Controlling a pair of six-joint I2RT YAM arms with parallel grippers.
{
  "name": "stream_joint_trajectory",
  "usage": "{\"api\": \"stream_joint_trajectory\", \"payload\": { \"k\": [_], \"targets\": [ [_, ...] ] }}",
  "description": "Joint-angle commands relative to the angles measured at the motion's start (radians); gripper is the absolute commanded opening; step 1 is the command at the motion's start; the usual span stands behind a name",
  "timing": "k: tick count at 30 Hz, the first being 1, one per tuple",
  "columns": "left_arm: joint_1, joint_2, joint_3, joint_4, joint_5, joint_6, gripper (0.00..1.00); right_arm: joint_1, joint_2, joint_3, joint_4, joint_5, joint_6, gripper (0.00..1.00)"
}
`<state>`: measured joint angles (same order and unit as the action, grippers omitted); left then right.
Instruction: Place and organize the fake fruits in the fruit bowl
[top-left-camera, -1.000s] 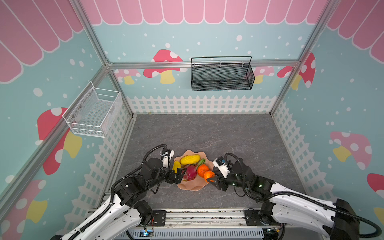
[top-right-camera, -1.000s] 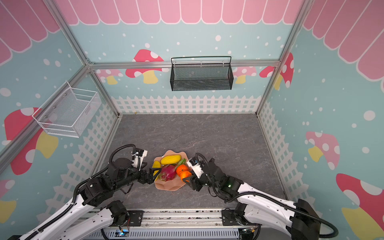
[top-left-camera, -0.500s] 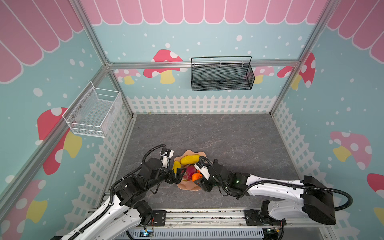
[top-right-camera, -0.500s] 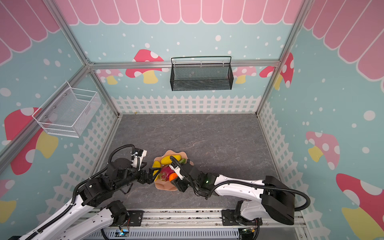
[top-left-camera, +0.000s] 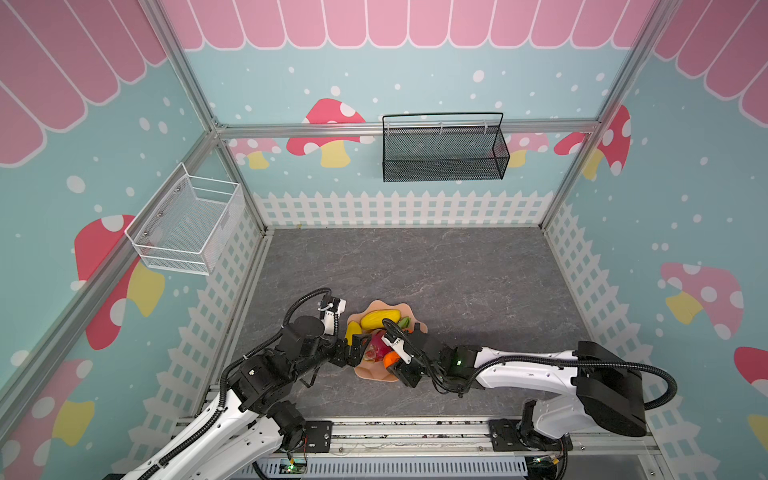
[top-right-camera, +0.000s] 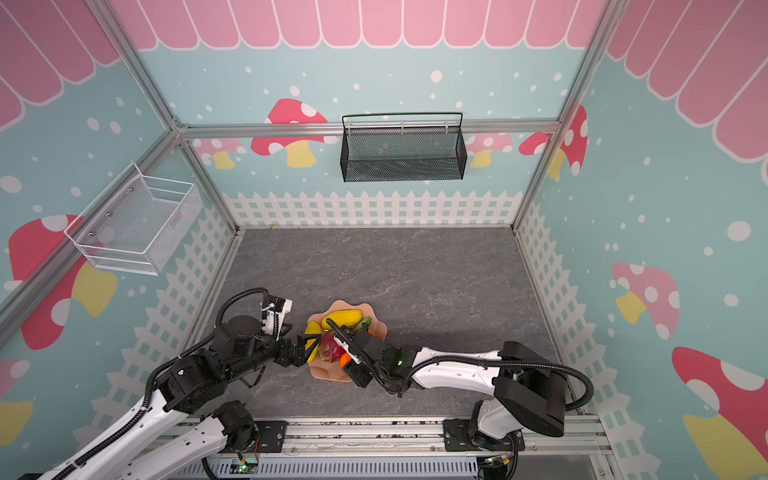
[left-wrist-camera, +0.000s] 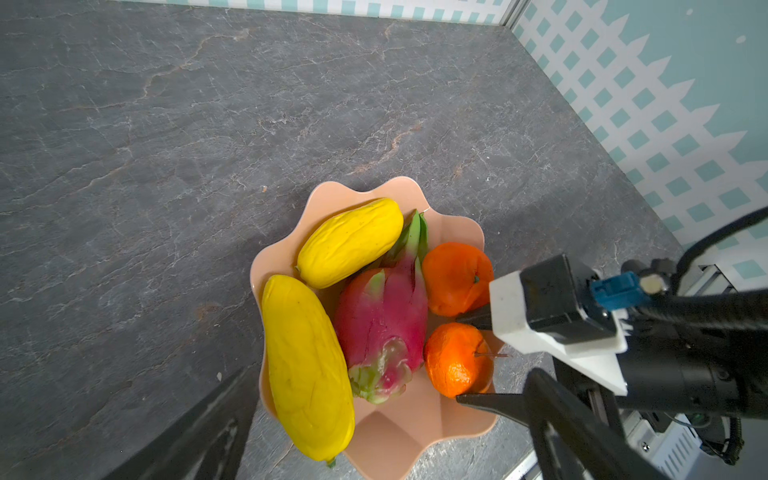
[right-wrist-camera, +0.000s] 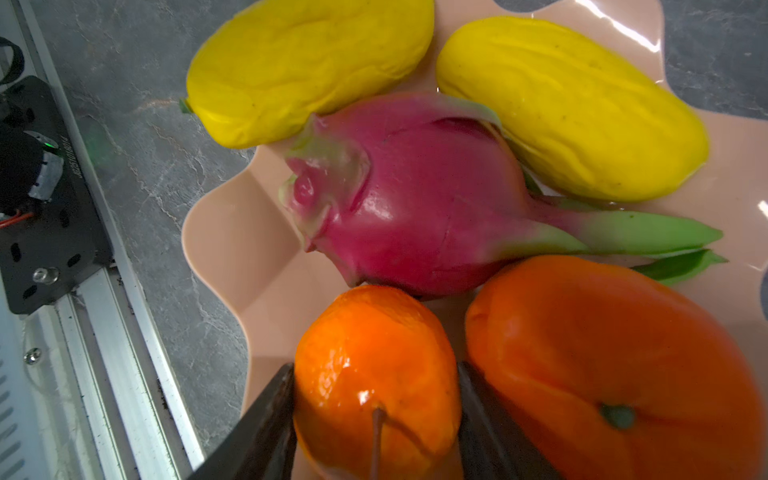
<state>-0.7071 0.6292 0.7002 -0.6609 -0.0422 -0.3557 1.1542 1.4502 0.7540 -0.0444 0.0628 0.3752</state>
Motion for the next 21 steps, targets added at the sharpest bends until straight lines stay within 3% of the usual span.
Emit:
{"api": "stream_joint_trajectory", "payload": {
  "k": [1,14,21],
  "targets": [
    [0.008,-0.006,-0.008,-0.019,-0.012,-0.006,1.0,0.012,0.008,0.03,-0.014,0.005,-0.013,0.6],
    [0.011,-0.006,-0.008,-0.017,-0.008,-0.003,1.0,0.014,-0.063,0.051,-0.031,0.021,-0.021,0.76],
    [0.054,-0.032,-0.009,-0.029,-0.134,-0.025,1.0,-0.043,-0.21,0.044,-0.095,0.161,-0.017,0.9]
  ]
}}
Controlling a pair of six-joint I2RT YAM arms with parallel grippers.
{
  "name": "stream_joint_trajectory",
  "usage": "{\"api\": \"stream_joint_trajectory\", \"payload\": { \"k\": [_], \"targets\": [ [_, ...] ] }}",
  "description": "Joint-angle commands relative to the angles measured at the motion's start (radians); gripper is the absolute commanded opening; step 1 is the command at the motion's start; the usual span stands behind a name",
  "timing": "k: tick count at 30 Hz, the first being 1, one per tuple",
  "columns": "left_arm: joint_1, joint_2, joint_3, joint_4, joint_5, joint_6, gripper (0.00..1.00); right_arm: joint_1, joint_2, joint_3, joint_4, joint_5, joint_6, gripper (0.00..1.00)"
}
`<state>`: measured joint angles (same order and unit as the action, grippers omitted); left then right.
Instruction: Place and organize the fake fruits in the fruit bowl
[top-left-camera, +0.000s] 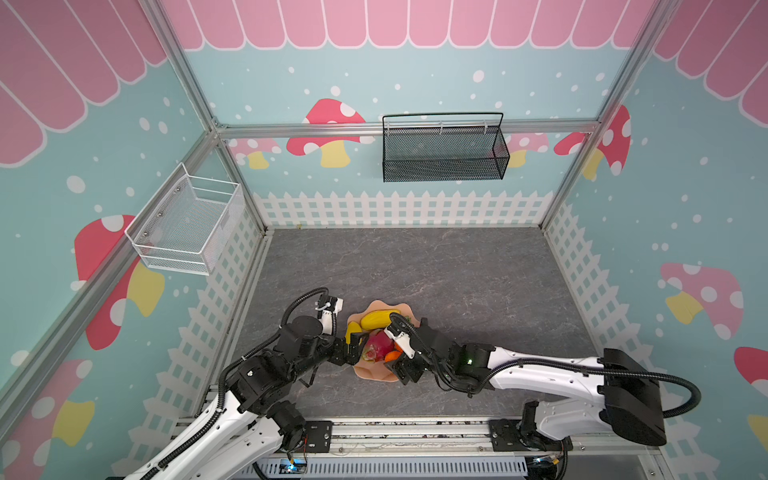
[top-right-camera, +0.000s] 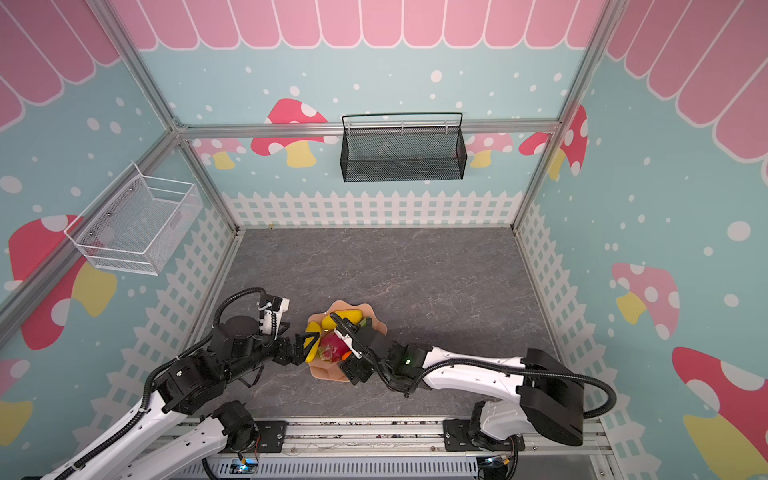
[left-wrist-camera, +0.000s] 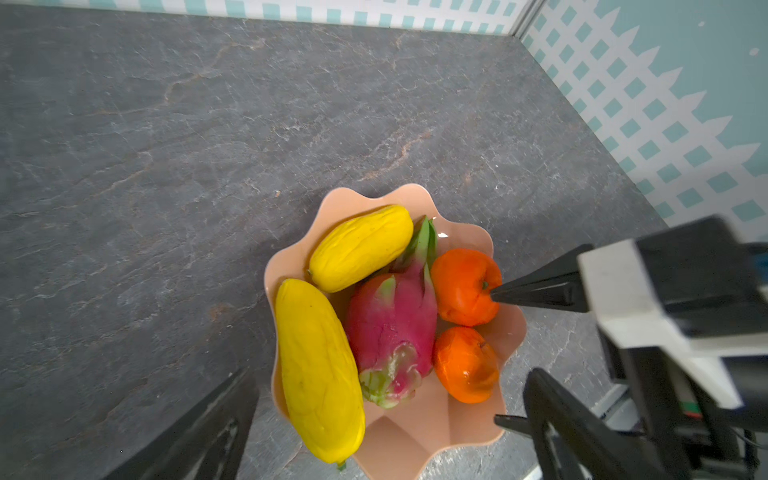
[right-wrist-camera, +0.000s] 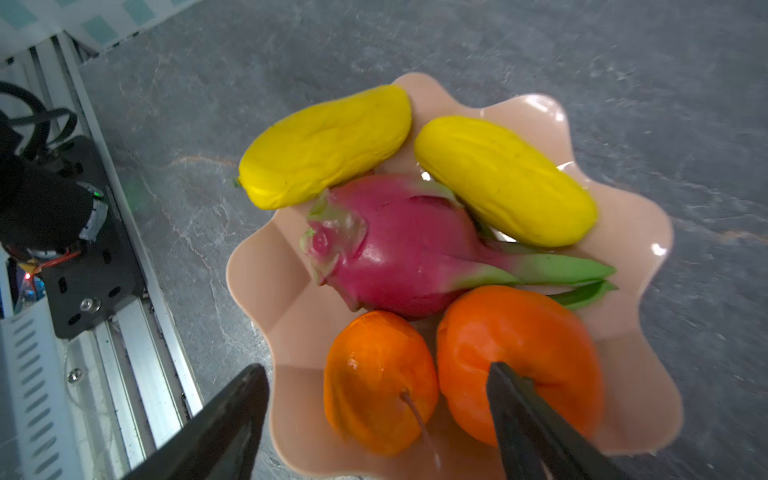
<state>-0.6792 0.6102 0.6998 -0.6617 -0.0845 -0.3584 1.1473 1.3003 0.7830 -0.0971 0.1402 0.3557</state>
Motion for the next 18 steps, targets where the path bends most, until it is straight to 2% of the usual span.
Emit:
{"api": "stream_joint_trajectory", "payload": {
  "k": [1,4,6,8,11,13,14,17,18],
  "targets": [
    [0.038,-0.011,-0.006,-0.032,-0.135,-0.037,1.0,-0.068,-0.089,0.009,-0.044,0.083,0.009,0.9],
    [0.062,0.014,-0.011,-0.02,-0.333,-0.09,1.0,-0.231,-0.196,-0.031,-0.033,0.011,0.044,0.94],
    [0.072,0.044,-0.033,0.023,-0.475,-0.069,1.0,-0.4,-0.254,-0.078,-0.028,-0.035,0.07,1.0],
    [0.115,0.09,-0.053,0.075,-0.587,-0.049,1.0,-0.56,-0.287,-0.124,-0.017,-0.051,0.065,0.98],
    [0.213,0.149,-0.139,0.257,-0.627,0.004,1.0,-0.758,-0.356,-0.258,0.117,0.009,0.02,0.98],
    [0.263,0.177,-0.22,0.4,-0.669,0.025,1.0,-0.886,-0.405,-0.361,0.232,0.039,0.046,0.98],
    [0.319,0.188,-0.238,0.437,-0.674,0.023,1.0,-0.951,-0.429,-0.411,0.294,0.035,0.053,0.98],
    [0.425,0.205,-0.287,0.588,-0.627,0.075,1.0,-1.075,-0.47,-0.566,0.514,0.107,0.054,0.99],
    [0.462,0.219,-0.319,0.661,-0.597,0.07,1.0,-1.129,-0.477,-0.579,0.512,0.117,0.112,0.99]
  ]
}}
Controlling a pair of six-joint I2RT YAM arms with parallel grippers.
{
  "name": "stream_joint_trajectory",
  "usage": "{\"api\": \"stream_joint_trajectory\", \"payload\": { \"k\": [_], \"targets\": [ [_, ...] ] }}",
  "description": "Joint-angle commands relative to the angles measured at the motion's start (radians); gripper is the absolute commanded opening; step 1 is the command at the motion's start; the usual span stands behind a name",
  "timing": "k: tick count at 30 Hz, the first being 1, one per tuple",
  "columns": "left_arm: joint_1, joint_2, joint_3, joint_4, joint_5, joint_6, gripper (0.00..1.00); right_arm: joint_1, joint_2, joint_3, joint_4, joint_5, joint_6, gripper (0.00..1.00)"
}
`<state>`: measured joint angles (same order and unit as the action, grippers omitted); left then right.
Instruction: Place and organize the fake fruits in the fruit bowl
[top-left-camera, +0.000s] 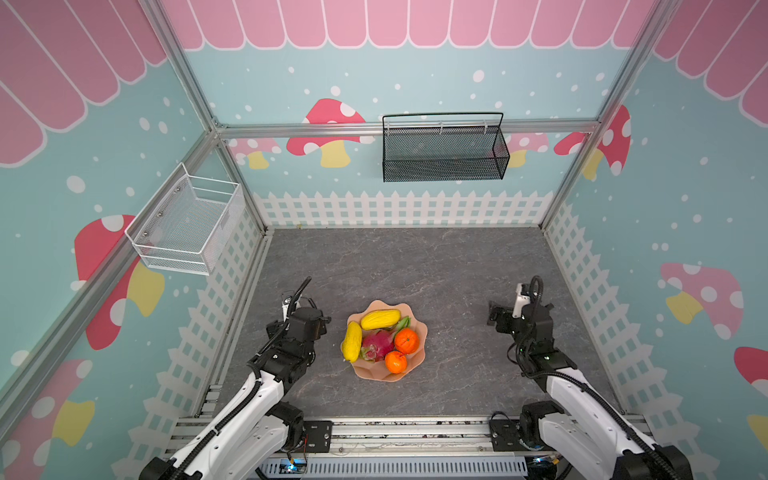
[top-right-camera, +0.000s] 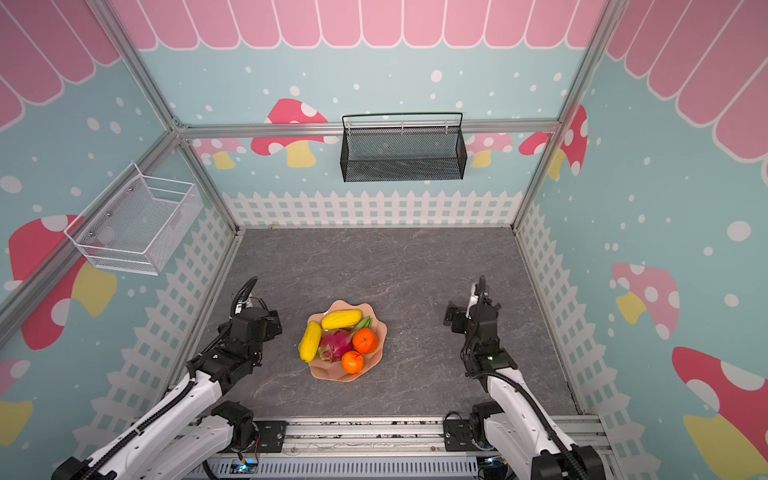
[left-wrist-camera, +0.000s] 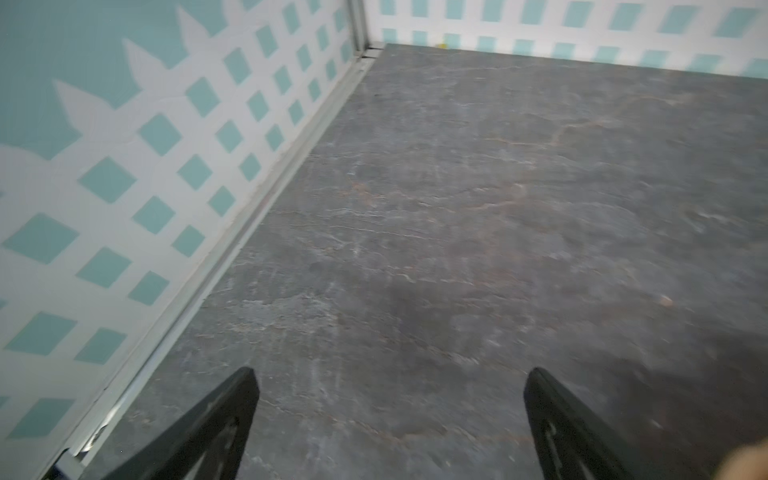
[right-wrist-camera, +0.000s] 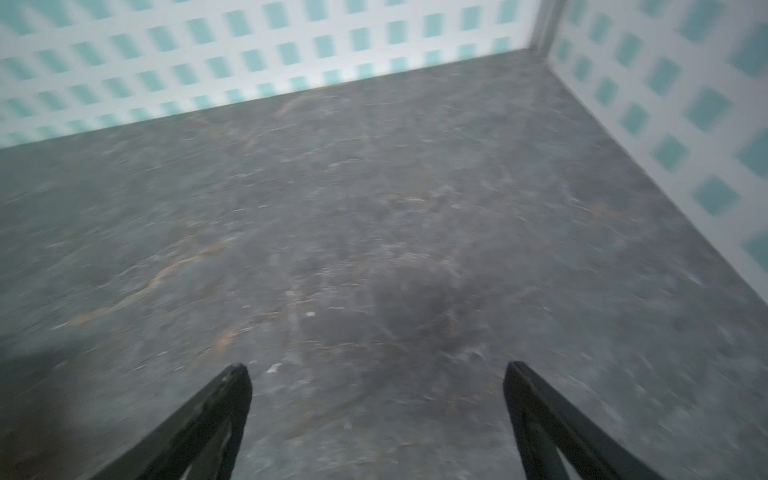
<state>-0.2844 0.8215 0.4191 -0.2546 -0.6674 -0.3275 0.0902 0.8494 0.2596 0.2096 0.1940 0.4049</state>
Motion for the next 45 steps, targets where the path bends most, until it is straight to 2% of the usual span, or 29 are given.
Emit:
{"api": "stream_joint_trajectory", "payload": {
  "k": [1,2,4,5,8,11,13,15,17,18,20,21,22,23,26,28,30,32,33,35,37,38,39,45],
  "targets": [
    [0.097,0.024,-0.073,0.328,0.025,0.042,1.0,-0.121,-0.031,-0.07,0.232,0.022,0.078,0.99],
    [0.122,0.057,-0.111,0.421,0.056,0.043,1.0,-0.161,-0.032,-0.089,0.271,-0.003,0.091,0.99],
    [0.157,0.138,-0.161,0.594,0.077,0.068,1.0,-0.195,-0.039,-0.093,0.287,0.031,0.071,0.99],
    [0.169,0.167,-0.128,0.554,0.122,0.076,1.0,-0.198,-0.044,-0.094,0.304,0.057,0.004,0.99],
    [0.198,0.266,-0.125,0.714,0.175,0.147,1.0,-0.198,-0.038,-0.139,0.376,0.162,-0.115,0.99],
    [0.226,0.363,-0.16,0.954,0.26,0.146,1.0,-0.199,0.009,-0.289,0.688,0.099,-0.182,0.99],
    [0.226,0.451,-0.181,1.146,0.286,0.181,1.0,-0.198,0.034,-0.291,0.724,0.076,-0.185,0.98],
    [0.225,0.465,-0.137,1.086,0.318,0.215,1.0,-0.198,0.083,-0.279,0.767,0.07,-0.206,0.98],
    [0.224,0.53,-0.139,1.162,0.342,0.247,1.0,-0.198,0.154,-0.26,0.827,0.035,-0.242,0.98],
    [0.225,0.582,-0.157,1.247,0.342,0.252,1.0,-0.198,0.186,-0.256,0.858,0.011,-0.249,0.98],
    [0.232,0.768,-0.176,1.525,0.372,0.269,1.0,-0.198,0.261,-0.246,0.943,-0.032,-0.25,0.99],
    [0.233,0.768,-0.179,1.519,0.399,0.278,1.0,-0.198,0.29,-0.243,0.98,-0.046,-0.248,0.98],
    [0.234,0.683,-0.155,1.345,0.41,0.257,1.0,-0.198,0.321,-0.24,1.018,-0.063,-0.248,0.98],
    [0.234,0.658,-0.139,1.292,0.409,0.257,1.0,-0.197,0.346,-0.24,1.054,-0.085,-0.252,0.98],
    [0.233,0.733,-0.138,1.398,0.398,0.275,1.0,-0.196,0.411,-0.238,1.142,-0.15,-0.28,0.98],
    [0.234,0.686,-0.108,1.247,0.392,0.251,1.0,-0.192,0.469,-0.228,1.186,-0.158,-0.3,0.98],
    [0.235,0.73,-0.104,1.324,0.382,0.266,1.0,-0.192,0.539,-0.207,1.222,-0.183,-0.312,0.98],
    [0.235,0.695,-0.079,1.204,0.374,0.244,1.0,-0.174,0.644,-0.186,1.265,-0.208,-0.343,0.98],
    [0.236,0.715,-0.081,1.245,0.373,0.253,1.0,-0.155,0.69,-0.147,1.305,-0.202,-0.367,0.98],
    [0.235,0.704,-0.074,1.21,0.373,0.247,1.0,-0.117,0.656,-0.051,1.056,-0.245,-0.431,0.98],
    [0.235,0.721,-0.054,1.198,0.356,0.25,1.0,-0.109,0.673,-0.055,1.093,-0.223,-0.429,0.98],
    [0.235,0.72,-0.041,1.172,0.354,0.249,1.0,-0.107,0.664,-0.04,1.042,-0.218,-0.428,0.98],
    [0.234,0.708,-0.037,1.145,0.356,0.243,1.0,-0.107,0.677,-0.051,1.095,-0.217,-0.429,0.98],
    [0.234,0.72,-0.045,1.181,0.354,0.251,1.0,-0.106,0.668,-0.045,1.063,-0.209,-0.427,0.98]
  ]
}}
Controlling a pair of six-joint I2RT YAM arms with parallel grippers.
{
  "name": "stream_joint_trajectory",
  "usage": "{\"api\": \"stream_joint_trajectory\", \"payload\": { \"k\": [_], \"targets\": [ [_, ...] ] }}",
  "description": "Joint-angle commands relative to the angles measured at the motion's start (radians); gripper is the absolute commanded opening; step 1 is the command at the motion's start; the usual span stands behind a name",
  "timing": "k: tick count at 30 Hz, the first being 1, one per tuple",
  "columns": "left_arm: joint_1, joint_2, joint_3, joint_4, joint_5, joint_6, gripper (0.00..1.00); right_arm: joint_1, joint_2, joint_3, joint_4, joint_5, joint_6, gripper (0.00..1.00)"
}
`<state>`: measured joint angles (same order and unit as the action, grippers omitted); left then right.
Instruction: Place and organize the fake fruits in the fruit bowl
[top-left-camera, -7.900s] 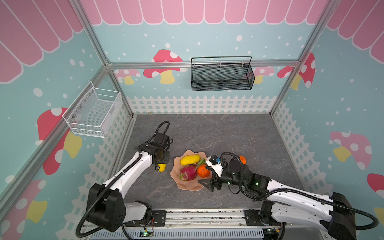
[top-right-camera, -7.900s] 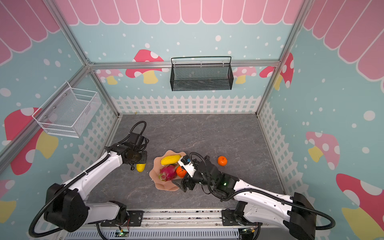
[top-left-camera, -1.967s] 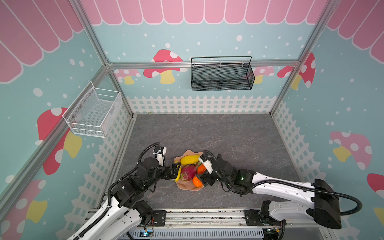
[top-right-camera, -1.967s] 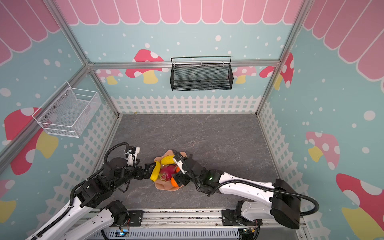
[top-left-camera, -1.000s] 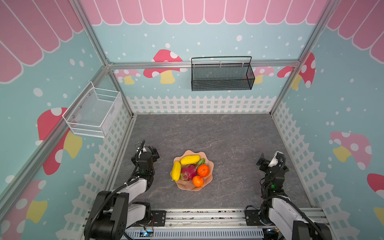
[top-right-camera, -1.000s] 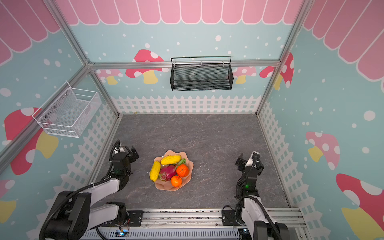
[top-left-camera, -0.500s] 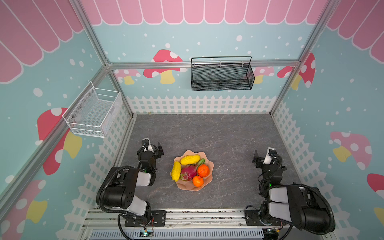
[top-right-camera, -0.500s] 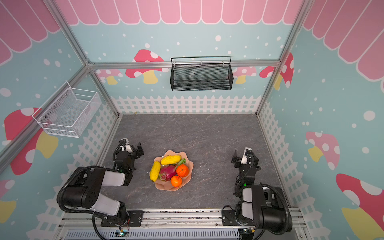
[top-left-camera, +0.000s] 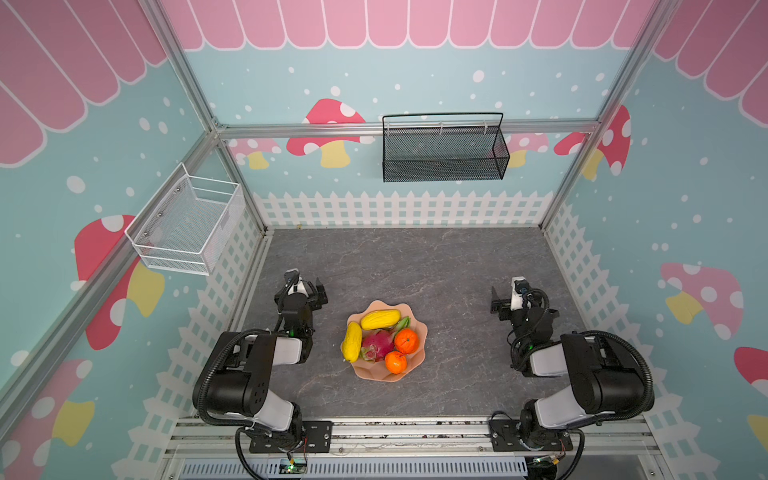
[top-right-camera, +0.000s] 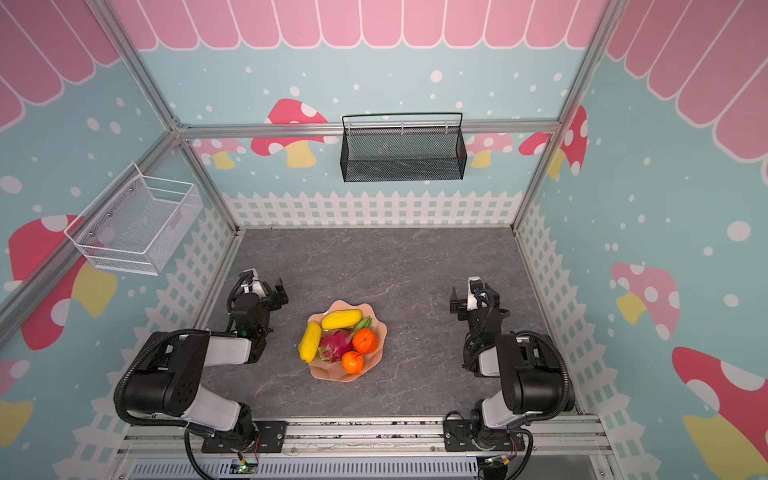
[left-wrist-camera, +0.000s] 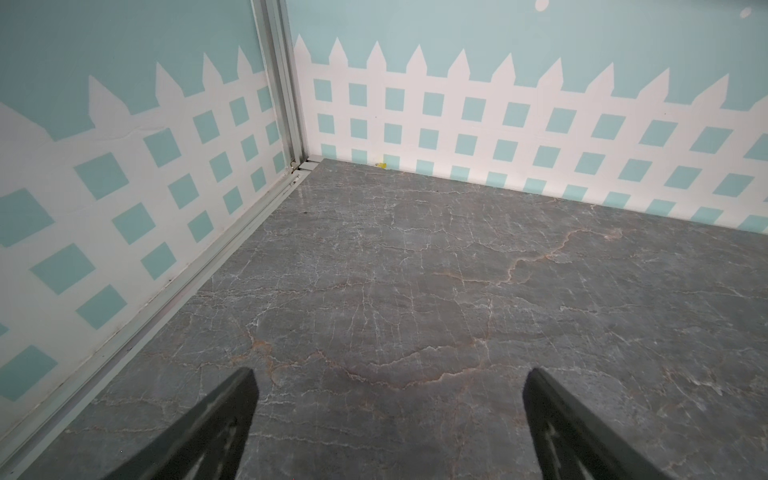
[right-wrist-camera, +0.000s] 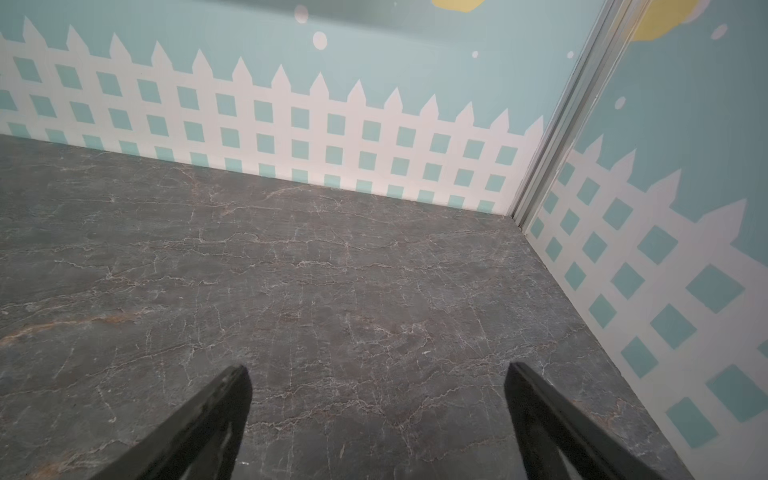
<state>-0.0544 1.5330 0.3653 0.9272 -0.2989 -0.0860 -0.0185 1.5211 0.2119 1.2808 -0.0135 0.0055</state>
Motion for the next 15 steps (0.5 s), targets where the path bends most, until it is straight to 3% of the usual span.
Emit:
{"api": "stream_joint_trajectory", "payload": {
  "k": [1,15],
  "targets": [
    [0.004,0.002,0.011,-0.013,-0.014,0.006,1.0,0.003,0.0,0.002,0.003,-0.003,-0.027,0.98],
    [-0.003,0.006,0.012,-0.012,-0.015,0.011,1.0,0.0,-0.003,0.0,0.0,-0.008,-0.028,0.98]
  ]
}}
